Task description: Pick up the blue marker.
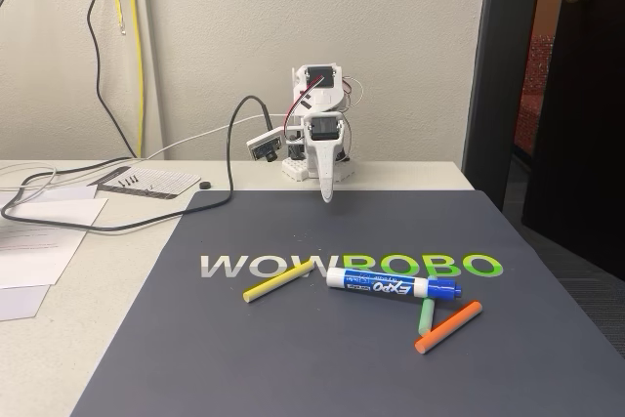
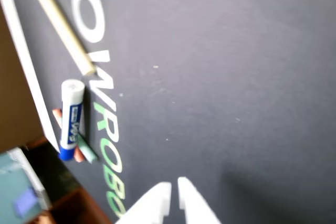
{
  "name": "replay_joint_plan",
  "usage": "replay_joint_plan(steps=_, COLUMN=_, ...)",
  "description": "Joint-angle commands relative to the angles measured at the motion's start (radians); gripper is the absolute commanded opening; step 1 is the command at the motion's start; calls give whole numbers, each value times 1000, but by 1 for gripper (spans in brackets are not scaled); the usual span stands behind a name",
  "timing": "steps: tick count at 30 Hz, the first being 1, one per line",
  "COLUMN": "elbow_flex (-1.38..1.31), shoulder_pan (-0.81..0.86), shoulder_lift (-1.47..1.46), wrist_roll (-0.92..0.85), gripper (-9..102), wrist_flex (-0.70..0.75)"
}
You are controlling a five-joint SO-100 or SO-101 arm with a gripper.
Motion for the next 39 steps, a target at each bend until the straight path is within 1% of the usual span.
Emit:
replay_joint_plan(steps=1, elbow_flex=-213, shoulder_pan=3, shoulder_lift=-32, wrist_roll=-104, gripper=1, wrist_flex=-31)
replay_joint_plan(steps=2, elbow_flex=-285, shoulder_pan=-3, shoulder_lift=-152, wrist_roll=-127, gripper=0, wrist_flex=-52)
replay_joint_plan(steps=5, elbow_flex=-515, shoulder_pan=-41, shoulder_lift=-494, wrist_roll=-176, gripper=0, wrist_flex=-54)
replay_joint_plan(steps=7, elbow_flex=-673, shoulder_pan=-54, shoulder_lift=-689, wrist_roll=-175, gripper=0, wrist_flex=-46)
replay_joint_plan(steps=10, elbow_flex=-968, shoulder_pan=-60, shoulder_lift=-1035, wrist_roll=-109, gripper=2, wrist_flex=14)
replay_joint_plan(steps=12, elbow_flex=-1184, shoulder_pan=-72, shoulder_lift=-1252, wrist_roll=-103, gripper=2, wrist_flex=97)
replay_joint_plan(steps=15, elbow_flex=-1575, shoulder_pan=-86, shoulder_lift=-1592, wrist_roll=-95, gripper=3, wrist_flex=298)
replay_joint_plan(steps=18, elbow_flex=-1962, shoulder_pan=-94, shoulder_lift=-1896, wrist_roll=-23, gripper=3, wrist_flex=505)
replay_joint_plan(steps=20, elbow_flex=-2189, shoulder_pan=-101, shoulder_lift=-2069, wrist_roll=32, gripper=4, wrist_flex=618)
replay_joint_plan(steps=22, elbow_flex=-2355, shoulder_pan=-109, shoulder_lift=-2194, wrist_roll=92, gripper=5, wrist_flex=687)
replay_joint_plan(steps=23, elbow_flex=-2393, shoulder_pan=-112, shoulder_lift=-2230, wrist_roll=117, gripper=6, wrist_flex=695)
replay_joint_plan(steps=32, elbow_flex=-2413, shoulder_pan=-127, shoulder_lift=-2352, wrist_roll=179, gripper=11, wrist_flex=615)
replay_joint_plan(steps=34, elbow_flex=-2562, shoulder_pan=-127, shoulder_lift=-2473, wrist_roll=198, gripper=11, wrist_flex=660)
replay_joint_plan(steps=35, elbow_flex=-2694, shoulder_pan=-127, shoulder_lift=-2562, wrist_roll=199, gripper=12, wrist_flex=715)
replay_joint_plan(steps=37, elbow_flex=-3028, shoulder_pan=-126, shoulder_lift=-2773, wrist_roll=193, gripper=20, wrist_flex=836)
replay_joint_plan(steps=38, elbow_flex=-3151, shoulder_pan=-123, shoulder_lift=-2855, wrist_roll=189, gripper=25, wrist_flex=870)
replay_joint_plan(steps=39, elbow_flex=-3204, shoulder_pan=-120, shoulder_lift=-2899, wrist_roll=184, gripper=28, wrist_flex=877)
